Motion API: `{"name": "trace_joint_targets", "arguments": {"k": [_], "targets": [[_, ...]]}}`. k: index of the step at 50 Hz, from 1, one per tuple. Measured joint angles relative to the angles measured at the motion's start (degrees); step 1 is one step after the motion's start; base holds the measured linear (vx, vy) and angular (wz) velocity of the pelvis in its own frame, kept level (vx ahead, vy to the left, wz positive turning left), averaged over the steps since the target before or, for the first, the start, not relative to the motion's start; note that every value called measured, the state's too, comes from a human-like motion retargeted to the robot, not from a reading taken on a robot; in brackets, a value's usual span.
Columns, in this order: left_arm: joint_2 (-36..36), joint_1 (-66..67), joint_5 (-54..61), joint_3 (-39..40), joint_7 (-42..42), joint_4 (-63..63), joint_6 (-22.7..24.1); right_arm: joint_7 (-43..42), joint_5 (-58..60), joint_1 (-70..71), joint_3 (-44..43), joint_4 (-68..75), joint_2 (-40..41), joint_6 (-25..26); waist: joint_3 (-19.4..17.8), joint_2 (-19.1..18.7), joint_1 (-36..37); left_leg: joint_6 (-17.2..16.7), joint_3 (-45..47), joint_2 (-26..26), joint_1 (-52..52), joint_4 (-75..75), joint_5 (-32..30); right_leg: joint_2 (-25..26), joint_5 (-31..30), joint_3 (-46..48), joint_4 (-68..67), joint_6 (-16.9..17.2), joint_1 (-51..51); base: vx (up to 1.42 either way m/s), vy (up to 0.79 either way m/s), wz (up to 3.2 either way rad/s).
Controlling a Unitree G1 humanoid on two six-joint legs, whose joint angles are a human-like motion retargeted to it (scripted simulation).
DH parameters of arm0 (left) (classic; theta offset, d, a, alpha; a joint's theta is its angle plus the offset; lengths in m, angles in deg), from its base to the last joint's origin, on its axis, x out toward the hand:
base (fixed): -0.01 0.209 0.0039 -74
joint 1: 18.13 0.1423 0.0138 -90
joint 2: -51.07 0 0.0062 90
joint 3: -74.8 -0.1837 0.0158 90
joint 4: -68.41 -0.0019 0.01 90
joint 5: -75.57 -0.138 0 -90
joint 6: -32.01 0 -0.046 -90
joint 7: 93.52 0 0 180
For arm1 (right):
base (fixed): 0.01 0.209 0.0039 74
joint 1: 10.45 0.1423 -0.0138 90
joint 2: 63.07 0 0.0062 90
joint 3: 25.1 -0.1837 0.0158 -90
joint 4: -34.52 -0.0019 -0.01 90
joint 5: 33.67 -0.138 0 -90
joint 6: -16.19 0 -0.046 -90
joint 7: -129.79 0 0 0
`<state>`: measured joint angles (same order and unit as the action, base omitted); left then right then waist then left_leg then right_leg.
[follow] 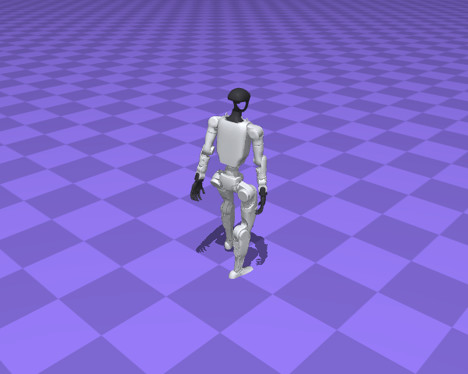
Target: In place motions
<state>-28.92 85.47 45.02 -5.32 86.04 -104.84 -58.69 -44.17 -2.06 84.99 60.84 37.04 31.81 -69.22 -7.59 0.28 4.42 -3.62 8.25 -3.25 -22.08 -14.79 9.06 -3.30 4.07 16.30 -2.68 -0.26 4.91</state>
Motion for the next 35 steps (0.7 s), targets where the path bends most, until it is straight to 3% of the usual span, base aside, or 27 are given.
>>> {"name": "trace_joint_targets", "arguments": {"k": [5, 6, 7, 8, 10, 15, 18, 22, 26, 35], "targets": [[-1.00, -0.25, -0.15, -0.11, 0.32, 0.50, 0.45, -1.15, -0.69, -2.68, -2.69, 2.36, -1.51, 0.57, 5.42, -0.37, -6.04, 3.91, 1.66, -0.31, 8.02, -5.82, -1.46, -1.34, -0.39, 1.63, 0.49, 1.27, -2.25, 0.10, 0.16, 0.46], [-1.26, -0.51, -0.11, -0.08, 0.28, 0.84, 0.51, -1.45, -1.40, -2.93, -3.13, 3.28, -1.81, 0.72, 5.28, 0.05, -4.19, 5.00, 4.38, 0.00, 10.75, -4.99, -3.31, -1.70, -0.75, -0.93, 0.36, 1.45, -2.40, 0.05, 0.19, -0.56], [-1.56, -0.86, -0.04, -0.17, 0.22, 1.17, 0.57, -1.62, -2.12, -3.17, -3.71, 4.09, -2.15, 0.99, 5.35, -0.18, -3.76, 4.45, 5.07, 0.21, 13.48, -3.63, -3.63, -1.55, -0.93, -1.84, 0.29, 1.61, -2.46, 0.03, 0.22, -0.17], [-1.97, -1.40, 0.10, -0.48, 0.12, 1.51, 0.61, -1.53, -2.82, -3.41, -4.54, 4.68, -2.58, 1.49, 5.88, -1.71, -6.13, 0.63, 1.68, 0.20, 16.21, -1.18, -0.88, -0.39, -0.74, 0.57, 0.37, 1.74, -2.34, 0.03, 0.22, 0.68], [-2.08, -1.91, 0.36, -0.43, 0.19, 1.99, 0.96, -0.87, -4.08, -4.49, -5.61, 4.88, -3.53, 3.38, 7.03, -3.69, -7.13, -1.40, 9.63, -1.69, 20.86, 6.30, 3.40, 1.08, -0.85, 0.88, 0.36, 2.02, -2.61, 0.08, 0.24, 0.64], [-1.49, -3.65, 1.16, 1.07, 1.78, 1.13, 0.44, -2.05, -8.89, -6.47, -7.05, 4.88, -3.86, 8.29, 14.44, -7.29, -14.63, -4.74, 9.94, -2.27, 17.68, 15.32, -1.06, 0.63, -1.24, 6.96, 0.27, 3.59, -6.97, 0.00, 0.24, 0.90], [-2.31, -6.27, 1.69, 0.54, 2.37, 2.51, 1.10, -3.40, -13.25, -5.63, -7.89, 4.88, -2.60, 6.81, 13.82, -7.04, -14.23, -1.56, 2.27, -0.05, 13.70, 12.80, -1.46, -0.45, -2.18, 6.74, -0.04, 4.07, -8.24, -0.17, 0.18, 0.12], [-4.04, -8.86, 1.30, -2.39, 2.76, 5.60, 1.47, -1.93, -16.21, -4.54, -6.51, 4.88, -0.36, 4.19, 9.91, -3.88, -9.64, -0.13, 3.70, 1.32, 16.23, 11.88, -1.26, -2.03, -3.37, 6.70, 0.26, 3.10, -5.63, -0.02, 0.12, -0.23], [-3.60, -7.53, 2.69, -2.39, 2.55, 6.25, 2.24, -1.84, -10.34, -2.16, -4.56, 4.67, 1.49, 2.55, 10.87, -2.23, -6.56, 0.44, 4.53, 2.17, 16.69, 12.06, -1.35, -3.13, -4.10, 5.87, 0.07, 3.09, -5.86, 0.04, 0.09, -0.30], [-1.47, -5.06, 1.24, 0.75, 0.95, 0.88, 0.60, -0.41, -2.68, 1.31, 1.58, -4.26, 2.63, -1.71, 11.00, -1.19, -7.48, 2.09, 4.07, 4.07, 16.36, 11.38, -1.41, -5.21, -5.91, 4.44, -0.17, 4.09, -6.06, -0.01, 0.17, 0.10]]}}
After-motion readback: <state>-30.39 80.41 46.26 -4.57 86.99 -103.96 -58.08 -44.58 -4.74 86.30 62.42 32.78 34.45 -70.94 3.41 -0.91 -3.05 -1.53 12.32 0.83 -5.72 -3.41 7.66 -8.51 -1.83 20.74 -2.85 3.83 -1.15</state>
